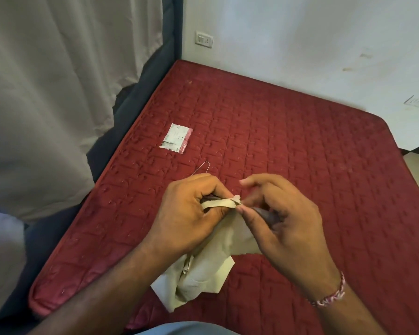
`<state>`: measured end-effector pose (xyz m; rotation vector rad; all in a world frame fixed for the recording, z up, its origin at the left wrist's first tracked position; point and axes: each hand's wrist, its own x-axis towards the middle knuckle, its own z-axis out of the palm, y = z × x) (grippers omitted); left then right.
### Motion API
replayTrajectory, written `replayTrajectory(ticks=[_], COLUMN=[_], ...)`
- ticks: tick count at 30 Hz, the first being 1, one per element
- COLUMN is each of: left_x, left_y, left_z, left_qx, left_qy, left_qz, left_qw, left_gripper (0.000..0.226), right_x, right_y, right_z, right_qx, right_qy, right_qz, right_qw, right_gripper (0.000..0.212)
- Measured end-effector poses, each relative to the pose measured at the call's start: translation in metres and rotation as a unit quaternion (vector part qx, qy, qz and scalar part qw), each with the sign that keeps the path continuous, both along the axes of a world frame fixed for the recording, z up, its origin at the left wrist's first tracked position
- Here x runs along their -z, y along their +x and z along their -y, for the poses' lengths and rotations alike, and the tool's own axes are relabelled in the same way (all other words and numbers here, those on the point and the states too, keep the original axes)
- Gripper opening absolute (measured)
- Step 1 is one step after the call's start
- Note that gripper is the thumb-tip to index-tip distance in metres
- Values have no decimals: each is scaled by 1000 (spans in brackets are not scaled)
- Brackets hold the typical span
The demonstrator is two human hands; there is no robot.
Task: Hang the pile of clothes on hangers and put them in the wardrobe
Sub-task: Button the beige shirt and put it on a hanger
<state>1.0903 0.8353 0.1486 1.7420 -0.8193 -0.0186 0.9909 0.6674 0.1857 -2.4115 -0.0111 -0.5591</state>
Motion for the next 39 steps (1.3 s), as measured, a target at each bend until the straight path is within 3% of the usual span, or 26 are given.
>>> replayTrajectory(ticks=[3, 5, 8, 10, 12, 14, 15, 16, 17, 20, 23, 25, 26, 28, 29, 30, 31, 32, 33, 34, 35, 36, 39], left_x=[5, 10, 18, 24, 31, 41, 48, 56, 64, 95, 121, 136, 147, 177, 197, 219, 239, 257, 277, 288, 300, 310, 346], left_y=[-3, -6, 1, 11, 20, 23, 22, 22, 21, 22, 25, 27, 25, 21, 16, 13, 8, 5, 3, 4, 10, 18, 60], left_z=[4, 5, 5, 5, 7, 12, 14, 17, 17, 5, -20, -35, -42, -52, -57, -63, -69, -75, -80, -83, -84, -85, -73], left_qx=[-25, -41, -72, -61, -40, -29, -30, -37, -45, -74, -107, -116, -109, -69, -19, 48, 119, 185, 231, 245, 232, 196, 50], left_qy=[0, 2, -3, -16, -23, -21, -13, 1, 22, 94, 125, 152, 177, 276, 359, 452, 538, 604, 643, 664, 664, 647, 527], left_qz=[35, 65, 105, 128, 148, 161, 175, 196, 221, 256, 255, 250, 244, 220, 168, 87, -5, -81, -132, -168, -196, -218, -268], left_qw=[999, 997, 992, 990, 988, 986, 984, 980, 974, 959, 953, 949, 947, 933, 918, 886, 835, 771, 718, 686, 684, 704, 805], left_gripper=[9, 9, 9, 5, 5, 6, 7, 9, 10, 15, 27, 27, 22, 17, 20, 22, 24, 27, 31, 35, 38, 37, 28], right_x=[10, 17, 32, 62, 105, 156, 177, 196, 209, 218, 207, 202, 206, 237, 260, 284, 310, 329, 348, 364, 379, 385, 409], right_y=[-4, -2, 0, 7, 17, 23, 25, 27, 32, 82, 130, 136, 128, 104, 86, 68, 49, 29, 13, 0, -4, -1, 42], right_z=[-8, -5, 0, 7, 14, 13, 7, 1, -4, -13, 1, 11, 16, 20, 20, 19, 18, 15, 13, 12, 11, 11, 16], right_qx=[15, 50, 0, 13, 99, 125, 120, 123, 126, 155, 191, 176, 167, 135, 108, 72, 13, -45, -85, -82, -52, 1, 160], right_qy=[131, 161, 271, 436, 585, 691, 726, 749, 755, 678, 708, 703, 676, 549, 454, 350, 250, 159, 90, 46, 29, 38, 127], right_qz=[-9, -35, -146, -221, -317, -393, -400, -377, -344, -247, -100, -54, -65, -140, -216, -326, -450, -578, -671, -706, -699, -671, -563], right_qw=[991, 985, 952, 872, 740, 594, 546, 531, 543, 675, 673, 687, 715, 813, 858, 876, 857, 799, 731, 702, 713, 740, 801], right_gripper=[16, 15, 20, 38, 58, 68, 64, 53, 42, 17, 23, 26, 26, 21, 16, 15, 18, 16, 10, 8, 8, 7, 10])
